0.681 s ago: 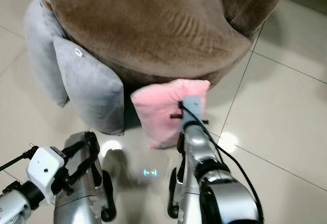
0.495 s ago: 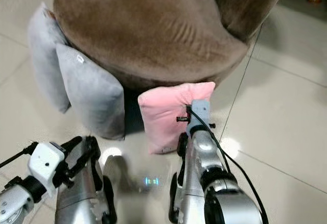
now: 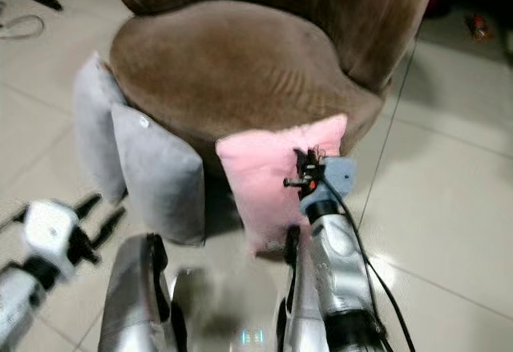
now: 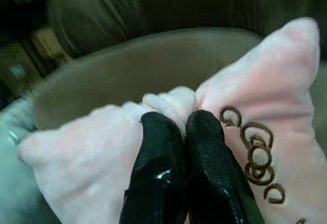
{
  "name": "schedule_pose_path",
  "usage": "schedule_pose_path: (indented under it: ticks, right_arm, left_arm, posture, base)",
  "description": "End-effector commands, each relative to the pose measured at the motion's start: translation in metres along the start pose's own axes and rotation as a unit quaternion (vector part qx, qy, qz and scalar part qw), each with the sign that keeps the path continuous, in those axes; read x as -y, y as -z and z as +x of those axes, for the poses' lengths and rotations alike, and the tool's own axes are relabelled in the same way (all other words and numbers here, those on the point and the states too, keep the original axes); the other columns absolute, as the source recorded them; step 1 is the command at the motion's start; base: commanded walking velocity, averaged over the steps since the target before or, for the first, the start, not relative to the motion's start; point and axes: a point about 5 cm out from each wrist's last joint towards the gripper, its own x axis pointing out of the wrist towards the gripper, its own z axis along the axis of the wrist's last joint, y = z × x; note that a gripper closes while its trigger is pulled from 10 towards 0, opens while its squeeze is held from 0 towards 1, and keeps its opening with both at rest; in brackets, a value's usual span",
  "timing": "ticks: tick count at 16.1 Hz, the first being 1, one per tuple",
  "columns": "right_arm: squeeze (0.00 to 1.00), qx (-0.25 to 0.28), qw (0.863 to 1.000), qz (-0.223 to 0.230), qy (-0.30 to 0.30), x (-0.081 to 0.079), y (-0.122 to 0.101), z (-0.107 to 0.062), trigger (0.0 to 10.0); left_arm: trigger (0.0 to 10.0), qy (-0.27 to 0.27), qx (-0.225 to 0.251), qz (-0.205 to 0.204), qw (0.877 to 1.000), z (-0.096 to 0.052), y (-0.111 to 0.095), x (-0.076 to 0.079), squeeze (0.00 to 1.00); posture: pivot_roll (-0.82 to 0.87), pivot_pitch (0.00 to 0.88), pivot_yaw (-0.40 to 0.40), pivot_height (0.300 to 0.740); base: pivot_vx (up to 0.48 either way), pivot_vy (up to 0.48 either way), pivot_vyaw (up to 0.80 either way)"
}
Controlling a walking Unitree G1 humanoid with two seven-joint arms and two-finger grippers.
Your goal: Move the pillow to the sofa from floor
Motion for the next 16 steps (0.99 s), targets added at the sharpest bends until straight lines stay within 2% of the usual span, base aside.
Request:
schedule_pose_path:
  ticks: [1, 2, 3, 4, 5, 6, 7, 8, 9, 12, 13, 16]
  right_arm:
    - [0.0, 0.048, 0.999, 0.006, -0.018, -0.007, -0.026, 0.002, 10.0]
    - [0.0, 0.056, 0.998, 0.01, -0.014, -0.007, -0.032, 0.0, 10.0]
    - [0.0, 0.075, 0.997, 0.019, -0.003, -0.007, -0.049, -0.001, 10.0]
    - [0.0, 0.075, 0.997, 0.019, -0.003, -0.007, -0.049, -0.001, 10.0]
    - [0.0, 0.098, 0.995, 0.025, -0.003, -0.009, -0.072, 0.001, 10.0]
    - [0.0, 0.105, 0.994, 0.026, -0.007, -0.013, -0.087, 0.001, 10.0]
    - [0.0, 0.104, 0.994, 0.026, -0.006, -0.013, -0.09, 0.001, 10.0]
    - [0.0, 0.088, 0.996, 0.021, 0.001, -0.012, -0.086, 0.0, 10.0]
    - [0.0, 0.078, 0.997, 0.013, 0.007, -0.012, -0.082, -0.001, 10.0]
    - [0.0, 0.049, 0.998, -0.025, 0.005, -0.016, -0.071, -0.005, 10.0]
    - [0.0, 0.033, 0.998, -0.045, 0.005, -0.016, -0.067, -0.005, 10.0]
    - [0.0, 0.004, 0.999, -0.049, 0.018, -0.007, -0.061, -0.005, 10.0]
  left_arm:
    - [10.0, -0.01, -0.005, -0.007, 1.0, 0.0, 0.002, -0.005, 0.0]
    - [10.0, -0.014, 0.0, -0.005, 1.0, 0.001, -0.001, -0.007, 0.0]
    - [10.0, -0.044, 0.022, -0.002, 0.999, 0.004, -0.009, -0.017, 0.0]
    - [10.0, -0.044, 0.022, -0.002, 0.999, 0.004, -0.009, -0.017, 0.0]
    - [10.0, -0.109, 0.052, -0.006, 0.993, 0.009, -0.028, -0.037, 0.0]
    - [10.0, -0.143, 0.083, 0.002, 0.986, 0.014, -0.047, -0.048, 0.0]
    - [10.0, -0.145, 0.095, 0.008, 0.985, 0.016, -0.053, -0.048, 0.0]
    - [10.0, -0.147, 0.112, 0.034, 0.982, 0.021, -0.062, -0.044, 0.0]
    - [10.0, -0.143, 0.117, 0.043, 0.982, 0.023, -0.065, -0.039, 0.0]
    - [10.0, -0.136, 0.097, 0.027, 0.986, 0.035, -0.057, -0.02, 0.0]
    - [10.0, -0.124, 0.084, 0.027, 0.988, 0.039, -0.051, -0.008, 0.0]
    - [10.0, -0.114, 0.082, 0.029, 0.99, 0.041, -0.051, 0.004, 0.0]
  posture:
    - [-0.01, 0.033, 0.024, 0.495]
    - [-0.01, 0.028, 0.024, 0.495]
    - [-0.01, 0.017, 0.024, 0.505]
    - [-0.01, 0.017, 0.024, 0.505]
    - [-0.02, 0.0, 0.026, 0.515]
    - [-0.02, 0.0, 0.022, 0.525]
    - [-0.02, 0.0, 0.02, 0.53]
    - [-0.02, 0.0, 0.017, 0.54]
    - [-0.02, 0.0, 0.015, 0.545]
    - [-0.03, 0.0, 0.015, 0.565]
    - [-0.03, 0.0, 0.006, 0.575]
    - [-0.04, 0.0, -0.019, 0.595]
  base:
    - [0.0, 0.0, 0.0]
    - [0.0, 0.0, 0.0]
    - [0.0, 0.0, 0.0]
    - [0.0, 0.0, 0.0]
    - [0.0, 0.0, 0.0]
    - [0.0, 0.0, 0.0]
    - [0.0, 0.0, 0.0]
    - [0.0, 0.0, 0.0]
    - [0.0, 0.0, 0.0]
    - [0.0, 0.0, 0.0]
    - [0.0, 0.0, 0.0]
    - [0.0, 0.0, 0.0]
